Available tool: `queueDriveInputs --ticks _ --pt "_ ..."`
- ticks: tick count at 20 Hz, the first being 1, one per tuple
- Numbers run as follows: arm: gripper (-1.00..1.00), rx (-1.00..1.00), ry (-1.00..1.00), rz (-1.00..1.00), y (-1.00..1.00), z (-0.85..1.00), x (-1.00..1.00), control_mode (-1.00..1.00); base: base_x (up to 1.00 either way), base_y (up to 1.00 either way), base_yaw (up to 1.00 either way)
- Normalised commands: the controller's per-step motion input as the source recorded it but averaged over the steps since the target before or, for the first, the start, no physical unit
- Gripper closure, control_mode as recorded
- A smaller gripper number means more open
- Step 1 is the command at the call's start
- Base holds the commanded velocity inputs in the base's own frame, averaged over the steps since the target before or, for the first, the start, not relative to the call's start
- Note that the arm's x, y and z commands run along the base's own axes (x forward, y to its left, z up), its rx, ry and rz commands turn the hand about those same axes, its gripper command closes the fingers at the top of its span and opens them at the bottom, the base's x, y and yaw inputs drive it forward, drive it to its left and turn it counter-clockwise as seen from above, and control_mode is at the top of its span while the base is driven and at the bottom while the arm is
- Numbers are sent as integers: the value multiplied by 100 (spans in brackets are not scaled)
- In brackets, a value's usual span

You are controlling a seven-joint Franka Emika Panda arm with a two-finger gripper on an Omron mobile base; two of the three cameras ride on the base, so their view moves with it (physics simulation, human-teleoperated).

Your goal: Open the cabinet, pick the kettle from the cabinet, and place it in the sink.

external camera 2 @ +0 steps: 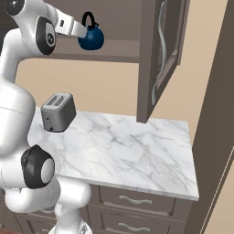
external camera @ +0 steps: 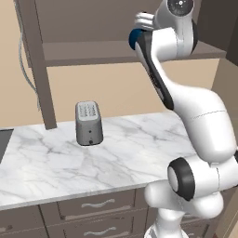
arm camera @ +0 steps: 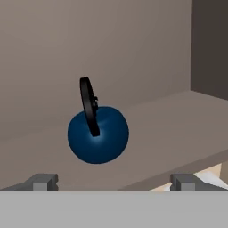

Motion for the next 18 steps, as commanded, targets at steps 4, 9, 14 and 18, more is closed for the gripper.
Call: queueDriveInputs --ticks 4,9,14,18 --pt "-100 0 0 0 0 0 42 -100 0 0 0" --pt "-100 0 0 0 0 -1 38 -100 0 0 0" --pt "-100 0 1 0 1 -4 37 -100 0 0 0" --pt "-100 0 3 0 0 -3 38 -100 0 0 0"
